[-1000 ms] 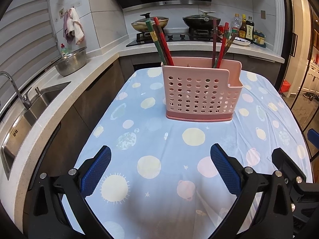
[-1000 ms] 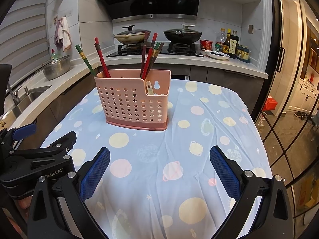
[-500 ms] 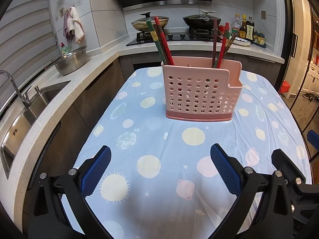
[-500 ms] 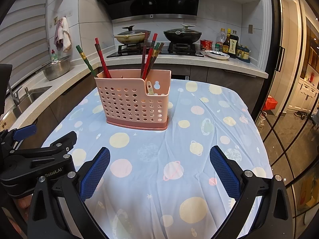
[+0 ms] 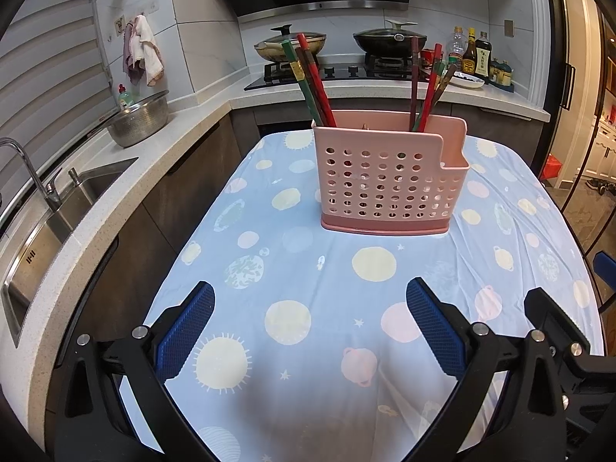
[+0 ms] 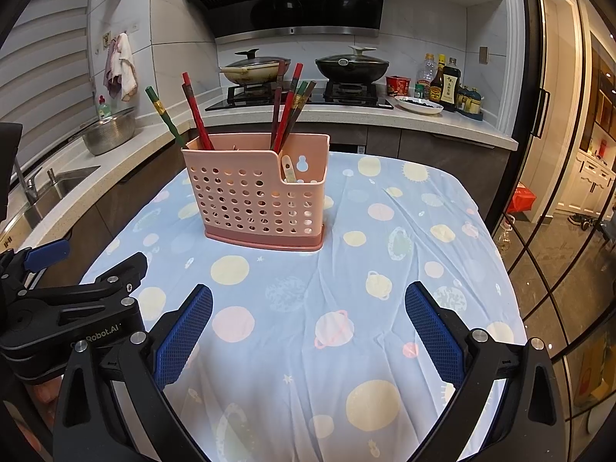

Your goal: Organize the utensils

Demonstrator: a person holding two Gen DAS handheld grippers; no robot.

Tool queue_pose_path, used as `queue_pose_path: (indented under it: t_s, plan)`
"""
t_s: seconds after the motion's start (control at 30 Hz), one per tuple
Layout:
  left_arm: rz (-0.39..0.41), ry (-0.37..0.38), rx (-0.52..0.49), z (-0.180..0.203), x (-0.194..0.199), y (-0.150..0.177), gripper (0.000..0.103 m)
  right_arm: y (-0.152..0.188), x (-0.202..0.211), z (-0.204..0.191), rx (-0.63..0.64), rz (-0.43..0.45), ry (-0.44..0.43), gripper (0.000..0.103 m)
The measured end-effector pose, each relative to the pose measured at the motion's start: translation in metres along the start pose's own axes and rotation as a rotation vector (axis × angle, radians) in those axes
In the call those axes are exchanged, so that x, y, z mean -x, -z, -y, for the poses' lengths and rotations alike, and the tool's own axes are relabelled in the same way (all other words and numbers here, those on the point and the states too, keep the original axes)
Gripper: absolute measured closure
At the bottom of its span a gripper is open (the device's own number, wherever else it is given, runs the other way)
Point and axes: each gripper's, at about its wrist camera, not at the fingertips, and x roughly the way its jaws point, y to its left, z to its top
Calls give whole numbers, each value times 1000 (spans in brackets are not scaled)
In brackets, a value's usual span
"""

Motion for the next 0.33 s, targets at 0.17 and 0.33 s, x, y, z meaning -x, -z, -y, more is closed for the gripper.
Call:
queue_pose_path:
  t_s: [0.17,0.33]
  plan:
    - [-3,-8,9,-1,0,0,8,0,0,0,-2,4,2,6]
    - [3,-6,4,0,1,0,8,2,-1,0,-7,-1,0,6]
